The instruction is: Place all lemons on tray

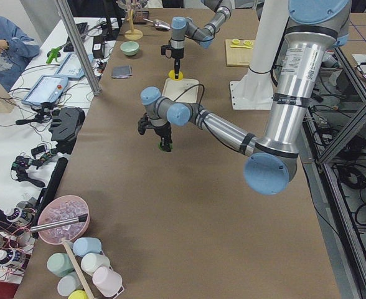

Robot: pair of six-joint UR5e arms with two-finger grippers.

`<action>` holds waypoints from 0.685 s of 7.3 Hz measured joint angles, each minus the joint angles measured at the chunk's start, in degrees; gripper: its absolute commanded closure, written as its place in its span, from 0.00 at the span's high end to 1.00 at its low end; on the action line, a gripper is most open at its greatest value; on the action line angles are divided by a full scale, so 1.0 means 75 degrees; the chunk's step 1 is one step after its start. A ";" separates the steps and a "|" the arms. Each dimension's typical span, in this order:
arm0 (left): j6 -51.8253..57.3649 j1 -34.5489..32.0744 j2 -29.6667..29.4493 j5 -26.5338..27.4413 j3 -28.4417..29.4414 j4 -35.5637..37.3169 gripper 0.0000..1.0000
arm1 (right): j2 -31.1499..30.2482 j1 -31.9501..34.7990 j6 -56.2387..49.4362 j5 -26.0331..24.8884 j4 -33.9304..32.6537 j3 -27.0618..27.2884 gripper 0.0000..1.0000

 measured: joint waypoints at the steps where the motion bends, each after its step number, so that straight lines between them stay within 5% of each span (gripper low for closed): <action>1: 0.0160 -0.0214 -0.0653 -0.0009 0.0007 0.0807 0.00 | -0.0009 -0.0043 0.0001 -0.0010 0.0000 -0.0024 0.99; 5: 0.0033 -0.0306 -0.1621 -0.0382 0.0227 0.1387 0.00 | -0.0173 -0.0307 -0.0068 -0.0342 0.0011 -0.0007 1.00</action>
